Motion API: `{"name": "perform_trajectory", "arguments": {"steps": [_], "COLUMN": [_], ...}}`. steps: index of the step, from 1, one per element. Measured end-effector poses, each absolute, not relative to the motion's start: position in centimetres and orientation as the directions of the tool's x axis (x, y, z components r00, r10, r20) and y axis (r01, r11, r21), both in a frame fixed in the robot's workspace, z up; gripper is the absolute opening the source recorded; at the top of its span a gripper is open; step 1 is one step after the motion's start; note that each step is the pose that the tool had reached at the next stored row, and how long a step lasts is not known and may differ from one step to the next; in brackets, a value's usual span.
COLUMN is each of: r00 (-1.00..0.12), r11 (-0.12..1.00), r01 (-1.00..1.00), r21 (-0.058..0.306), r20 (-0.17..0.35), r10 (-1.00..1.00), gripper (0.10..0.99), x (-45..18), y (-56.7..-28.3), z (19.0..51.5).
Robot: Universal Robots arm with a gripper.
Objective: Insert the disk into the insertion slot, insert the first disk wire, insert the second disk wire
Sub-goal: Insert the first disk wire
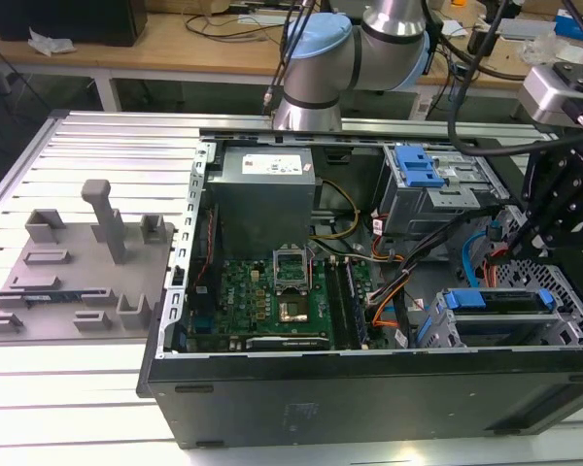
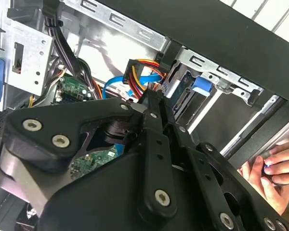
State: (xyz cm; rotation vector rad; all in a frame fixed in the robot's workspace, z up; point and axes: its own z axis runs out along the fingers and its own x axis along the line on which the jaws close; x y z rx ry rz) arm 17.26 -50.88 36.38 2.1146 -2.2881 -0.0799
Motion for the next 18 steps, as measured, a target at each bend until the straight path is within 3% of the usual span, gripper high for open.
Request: {"name": "perform_trajectory", "arguments": {"steps": [18], "r00": [-0.055], "r11": [0.054], "r01": [-0.998], "r21": [0.045], "r20": [-0.013], "r10": [-0.998], "gripper": [0.169], "x": [17.36], "y": [-51.87], "z": [36.24]}}
